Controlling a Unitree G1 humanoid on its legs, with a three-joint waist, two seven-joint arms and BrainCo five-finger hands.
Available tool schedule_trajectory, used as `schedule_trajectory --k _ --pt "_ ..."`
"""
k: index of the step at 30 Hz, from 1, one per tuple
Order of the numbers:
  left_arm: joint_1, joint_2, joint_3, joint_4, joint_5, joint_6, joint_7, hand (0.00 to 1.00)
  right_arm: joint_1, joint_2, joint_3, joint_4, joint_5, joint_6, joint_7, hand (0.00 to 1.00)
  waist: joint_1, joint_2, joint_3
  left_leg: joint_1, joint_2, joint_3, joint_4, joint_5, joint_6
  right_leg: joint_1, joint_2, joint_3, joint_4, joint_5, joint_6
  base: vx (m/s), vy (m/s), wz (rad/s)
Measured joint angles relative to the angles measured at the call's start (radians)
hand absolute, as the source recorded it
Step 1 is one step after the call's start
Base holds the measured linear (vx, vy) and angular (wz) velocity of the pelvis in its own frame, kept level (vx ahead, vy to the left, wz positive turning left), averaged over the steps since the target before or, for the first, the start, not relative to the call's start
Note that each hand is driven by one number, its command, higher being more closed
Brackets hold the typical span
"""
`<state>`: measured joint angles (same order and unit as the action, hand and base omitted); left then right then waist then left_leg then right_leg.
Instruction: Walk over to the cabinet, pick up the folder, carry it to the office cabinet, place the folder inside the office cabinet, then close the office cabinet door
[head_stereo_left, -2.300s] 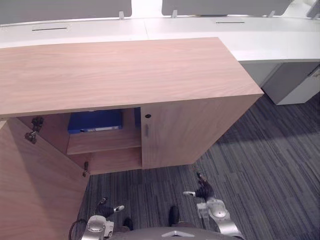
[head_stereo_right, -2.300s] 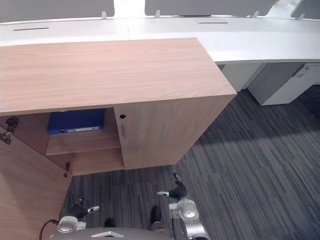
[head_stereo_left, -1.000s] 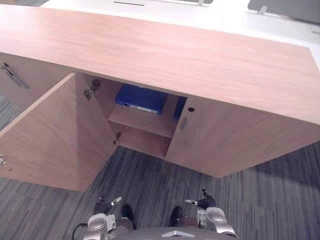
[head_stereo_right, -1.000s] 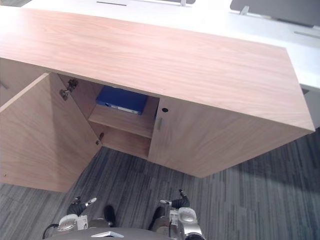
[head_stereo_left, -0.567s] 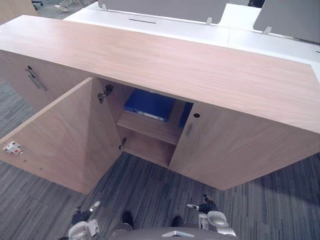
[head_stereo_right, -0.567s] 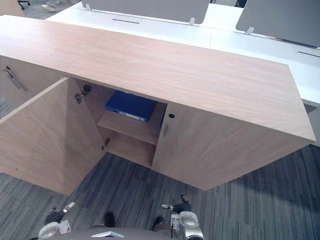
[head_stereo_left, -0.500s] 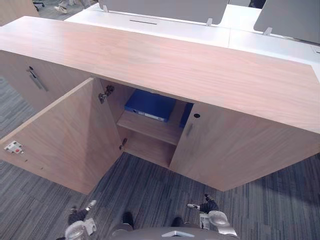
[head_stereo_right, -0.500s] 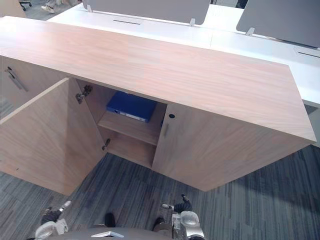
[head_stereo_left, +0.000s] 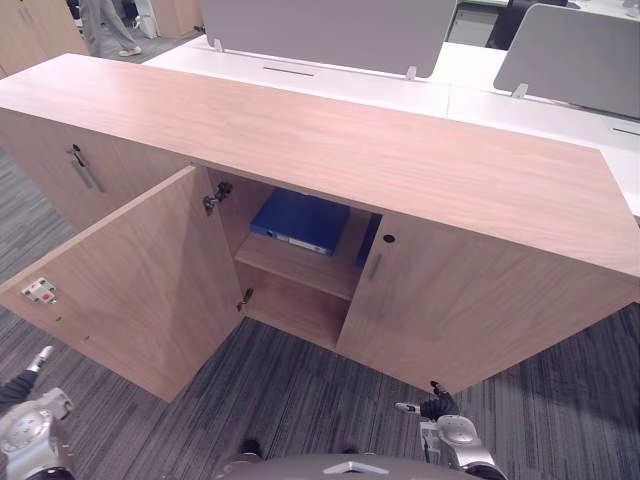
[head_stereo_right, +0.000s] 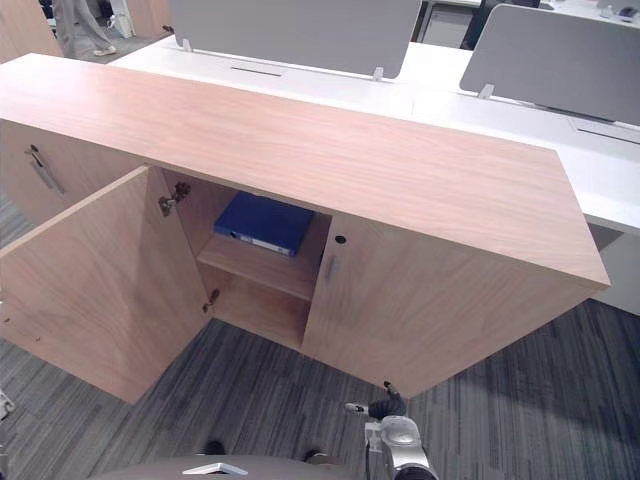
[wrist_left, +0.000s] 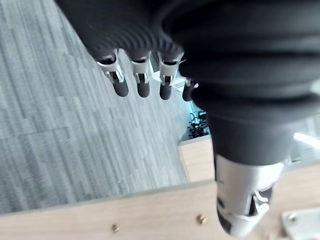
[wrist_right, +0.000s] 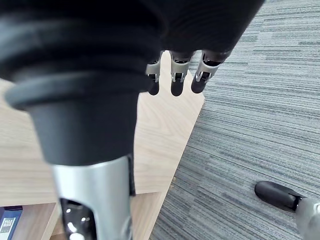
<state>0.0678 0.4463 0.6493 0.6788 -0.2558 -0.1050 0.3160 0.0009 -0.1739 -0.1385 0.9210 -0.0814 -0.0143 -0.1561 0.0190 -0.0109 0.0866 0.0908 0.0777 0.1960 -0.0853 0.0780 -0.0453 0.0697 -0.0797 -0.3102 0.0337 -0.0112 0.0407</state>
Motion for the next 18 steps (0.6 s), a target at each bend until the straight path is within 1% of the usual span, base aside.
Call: schedule_trajectory --k 2,6,8,9,12,17,18 --pt "-0.005 0.016 0.021 0.000 0.000 -0.001 0.006 0.00 0.000 -0.002 0.000 0.000 0.002 0.000 0.000 0.00 0.004 -0.002 -0.001 -0.002 -0.001 0.000 0.000 0.000 0.000 0.000 0.000 0.015 -0.010 0.001 0.006 -0.01 0.015 -0.01" --pt "-0.008 0.053 0.018 -0.005 0.006 -0.001 0.002 0.00 0.000 -0.002 0.001 0.000 0.007 0.000 0.001 0.00 0.013 -0.006 -0.004 -0.003 -0.006 -0.002 0.000 -0.003 0.003 0.003 0.000 0.028 -0.019 0.003 0.010 0.01 0.005 0.02" --pt "-0.016 0.076 0.013 -0.028 0.007 -0.001 0.002 0.00 0.002 -0.002 0.001 0.000 0.007 0.000 0.001 0.00 0.018 -0.014 -0.008 -0.003 -0.007 -0.005 0.000 -0.004 0.003 0.006 0.000 0.028 -0.024 0.004 0.011 0.03 0.006 0.05" --pt "-0.034 0.098 0.001 -0.041 0.019 -0.001 -0.001 0.00 0.003 -0.002 0.001 0.000 0.008 0.000 0.001 0.00 0.025 -0.020 -0.010 -0.004 -0.008 -0.006 0.000 -0.004 0.003 0.007 0.000 0.028 -0.026 0.004 0.012 0.00 0.000 0.00" --pt "-0.081 0.157 -0.068 -0.044 0.053 -0.001 -0.016 0.00 0.003 -0.002 0.001 -0.001 0.008 0.000 0.002 0.00 0.033 -0.022 -0.010 -0.005 -0.015 -0.008 0.000 -0.007 0.006 0.007 -0.002 0.029 -0.026 0.004 0.014 0.00 0.000 0.00" --pt "-0.112 0.166 -0.105 -0.085 0.087 -0.005 -0.035 0.00 0.006 -0.001 0.009 -0.001 0.008 0.000 0.003 0.00 0.034 -0.022 -0.008 -0.006 -0.022 -0.008 0.000 -0.011 0.011 0.007 -0.006 0.032 -0.027 0.003 0.017 0.03 0.012 0.00" --pt "-0.125 0.166 -0.136 -0.085 0.105 -0.005 -0.043 0.00 0.005 -0.001 0.010 -0.001 0.007 0.000 0.004 0.00 0.034 -0.024 -0.008 -0.007 -0.023 -0.009 0.000 -0.012 0.013 0.007 -0.006 0.032 -0.027 0.003 0.017 0.04 -0.001 0.00"
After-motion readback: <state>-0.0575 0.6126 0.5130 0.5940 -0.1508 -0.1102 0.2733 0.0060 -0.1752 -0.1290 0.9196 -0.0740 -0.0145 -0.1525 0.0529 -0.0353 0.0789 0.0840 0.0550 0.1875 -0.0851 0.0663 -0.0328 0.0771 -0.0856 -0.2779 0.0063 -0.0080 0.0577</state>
